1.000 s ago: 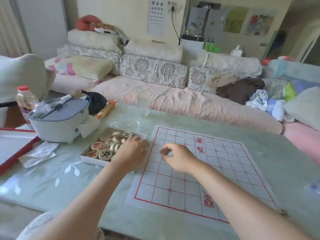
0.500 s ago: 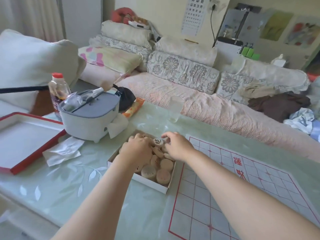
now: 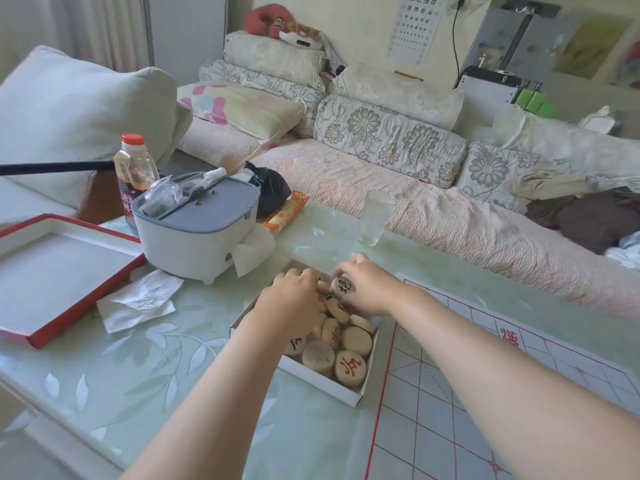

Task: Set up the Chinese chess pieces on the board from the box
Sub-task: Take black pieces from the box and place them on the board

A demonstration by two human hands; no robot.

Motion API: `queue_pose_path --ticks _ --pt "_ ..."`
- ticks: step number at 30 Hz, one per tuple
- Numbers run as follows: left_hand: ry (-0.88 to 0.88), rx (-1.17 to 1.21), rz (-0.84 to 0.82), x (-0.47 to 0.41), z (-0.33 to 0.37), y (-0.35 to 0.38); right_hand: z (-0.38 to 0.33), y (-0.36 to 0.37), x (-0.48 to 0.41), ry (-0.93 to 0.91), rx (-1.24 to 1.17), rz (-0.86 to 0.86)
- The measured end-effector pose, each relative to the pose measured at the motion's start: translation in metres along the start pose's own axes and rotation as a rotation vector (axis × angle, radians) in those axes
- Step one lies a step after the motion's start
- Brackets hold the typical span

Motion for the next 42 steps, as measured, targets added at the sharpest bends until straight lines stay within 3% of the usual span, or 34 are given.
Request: queue_pose_path --ticks 3,9,15,19,25,33,38,42 --pt "0.020 0.040 0.077 -0.001 0.005 -0.001 0.000 -0.006 0.015 -0.086 -0.114 0.122" --pt "-0.005 0.404 0.213 0.002 0.022 -0.009 -0.010 -0.006 0.045 -0.212 -0.316 0.227" --pt "-0.089 0.461 0.209 0.010 0.022 -0.012 -0.006 0.003 0.051 -0.095 -0.416 0.161" --pt "-0.154 0.449 0.203 0.011 0.016 -0.015 0.000 0.019 0.051 0.028 -0.235 -0.002" --pt "-0.148 0.451 0.177 0.007 0.014 -0.011 -0.005 0.028 0.046 0.006 -0.208 0.011" --pt "-0.083 0.381 0.218 0.003 0.027 -0.007 0.007 0.016 0.060 -0.053 -0.423 0.243" --pt "0.009 0.334 0.231 0.011 0.053 0.001 0.031 0.012 0.093 -0.017 -0.414 0.297" --pt "0.096 0.364 0.120 0.025 0.082 0.014 0.057 0.012 0.134 0.048 -0.423 0.300"
Point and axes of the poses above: each hand's wrist, its own x-axis away from the middle knuckle, its own y-axis out of the palm, z = x × y, the point moved 1 cm from there along -x, towards the middle knuckle, and after that the axes turned 10 degrees about -z, right-handed, at the moved point
